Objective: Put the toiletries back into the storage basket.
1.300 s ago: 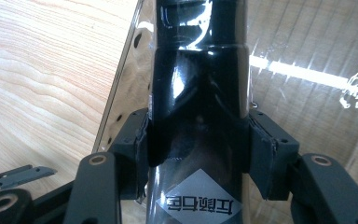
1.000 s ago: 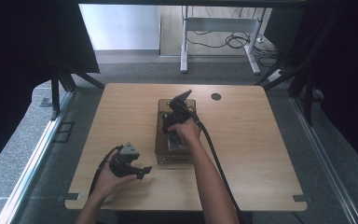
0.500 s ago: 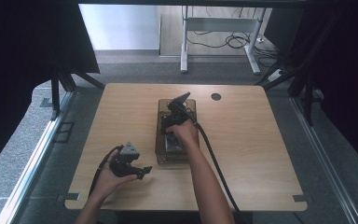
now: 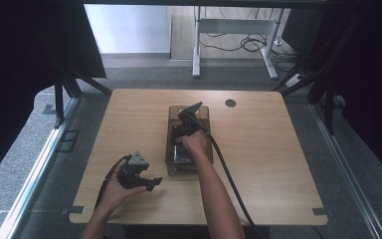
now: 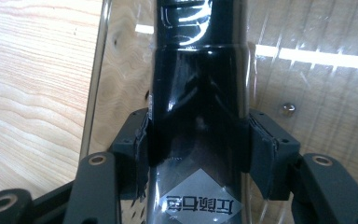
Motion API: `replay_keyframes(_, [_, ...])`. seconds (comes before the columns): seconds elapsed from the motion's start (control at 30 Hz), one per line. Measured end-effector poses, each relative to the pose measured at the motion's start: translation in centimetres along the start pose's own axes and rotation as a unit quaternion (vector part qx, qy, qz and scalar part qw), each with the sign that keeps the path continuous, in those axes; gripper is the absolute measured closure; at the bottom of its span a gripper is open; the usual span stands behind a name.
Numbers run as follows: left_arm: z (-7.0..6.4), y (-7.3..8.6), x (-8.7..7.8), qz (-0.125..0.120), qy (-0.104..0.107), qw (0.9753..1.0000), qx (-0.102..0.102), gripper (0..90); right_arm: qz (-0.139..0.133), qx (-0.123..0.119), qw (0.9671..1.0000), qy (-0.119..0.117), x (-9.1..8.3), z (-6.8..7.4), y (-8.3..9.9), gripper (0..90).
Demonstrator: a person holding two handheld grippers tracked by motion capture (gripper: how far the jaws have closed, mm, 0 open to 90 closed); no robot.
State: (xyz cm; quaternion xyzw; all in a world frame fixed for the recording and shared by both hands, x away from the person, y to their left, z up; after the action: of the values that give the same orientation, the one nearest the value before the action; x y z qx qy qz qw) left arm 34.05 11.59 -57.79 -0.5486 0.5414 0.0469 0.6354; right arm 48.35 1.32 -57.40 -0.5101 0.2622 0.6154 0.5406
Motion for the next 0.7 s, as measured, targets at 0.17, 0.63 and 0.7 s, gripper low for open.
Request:
replay_keyframes(0.17, [-0.01,0.01,0.05,0.001,0.000,1.0000,0.001,24.1,0.004,0.000,1.0000,0.002,0.38,0.03,0.17,45.9])
replay_keyframes(0.63, [0.01,-0.02,0.04,0.000,0.000,1.0000,0.001,24.1,0.012,0.001,0.9999,0.001,0.99,0.08,0.77,45.7])
replay_keyframes(0.7, [-0.01,-0.03,0.03,0.000,-0.001,1.0000,0.001,24.1,0.012,0.001,0.9999,0.001,1.07,0.10,0.82,45.6])
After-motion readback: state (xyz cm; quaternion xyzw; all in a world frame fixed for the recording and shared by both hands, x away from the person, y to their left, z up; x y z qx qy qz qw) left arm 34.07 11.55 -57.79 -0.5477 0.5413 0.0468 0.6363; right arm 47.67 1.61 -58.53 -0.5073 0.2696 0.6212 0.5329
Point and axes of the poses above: each handheld gripper's, and its own axes: x roughly forward along the jaws, y roughly out of its underside, z roughly to its left, the point moved 10 cm from there along x, roughly forward along the jaws, and after that the axes turned 7 degrees about -x, right-handed, at the moved point
